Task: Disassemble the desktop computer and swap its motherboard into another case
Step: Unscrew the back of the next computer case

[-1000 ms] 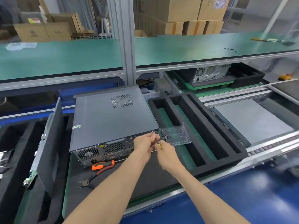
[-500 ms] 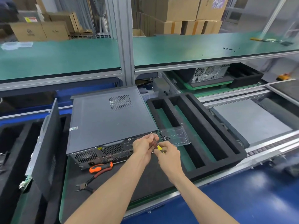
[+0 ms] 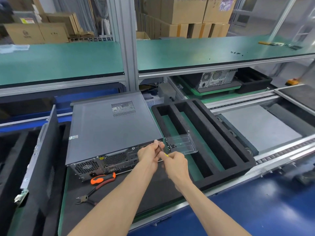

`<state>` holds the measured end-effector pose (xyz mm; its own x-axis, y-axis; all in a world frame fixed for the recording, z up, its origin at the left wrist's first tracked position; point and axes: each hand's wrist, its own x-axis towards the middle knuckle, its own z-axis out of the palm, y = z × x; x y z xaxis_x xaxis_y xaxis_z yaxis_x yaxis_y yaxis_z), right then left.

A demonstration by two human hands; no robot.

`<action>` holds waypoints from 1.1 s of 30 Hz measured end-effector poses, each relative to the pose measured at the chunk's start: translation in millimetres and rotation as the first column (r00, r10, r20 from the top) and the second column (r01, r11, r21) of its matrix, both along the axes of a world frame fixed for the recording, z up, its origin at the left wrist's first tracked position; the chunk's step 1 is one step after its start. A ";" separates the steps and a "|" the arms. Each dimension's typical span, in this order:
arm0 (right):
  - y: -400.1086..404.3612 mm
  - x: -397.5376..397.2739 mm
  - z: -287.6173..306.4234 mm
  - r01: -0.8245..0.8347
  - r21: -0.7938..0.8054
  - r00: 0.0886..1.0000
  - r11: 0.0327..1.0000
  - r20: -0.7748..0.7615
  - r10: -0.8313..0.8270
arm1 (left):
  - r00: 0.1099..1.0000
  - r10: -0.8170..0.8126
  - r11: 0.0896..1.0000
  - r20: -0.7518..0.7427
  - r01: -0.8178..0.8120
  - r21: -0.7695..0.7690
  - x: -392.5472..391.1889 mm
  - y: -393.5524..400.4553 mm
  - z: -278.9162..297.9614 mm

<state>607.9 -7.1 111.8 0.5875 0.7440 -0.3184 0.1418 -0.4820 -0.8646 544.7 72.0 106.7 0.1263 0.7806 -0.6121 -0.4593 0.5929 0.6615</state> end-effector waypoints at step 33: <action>-1.3 -4.8 4.4 -0.041 0.060 0.999 0.997 0.022 0.039 | 0.976 0.109 0.974 -0.187 -0.067 0.216 -1.6 -17.7 -5.5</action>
<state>603.2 -8.4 116.2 0.5627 0.7845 -0.2606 0.1780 -0.4228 -0.8886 543.1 54.3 101.2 -0.0548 0.8957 -0.4412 -0.3526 0.3961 0.8478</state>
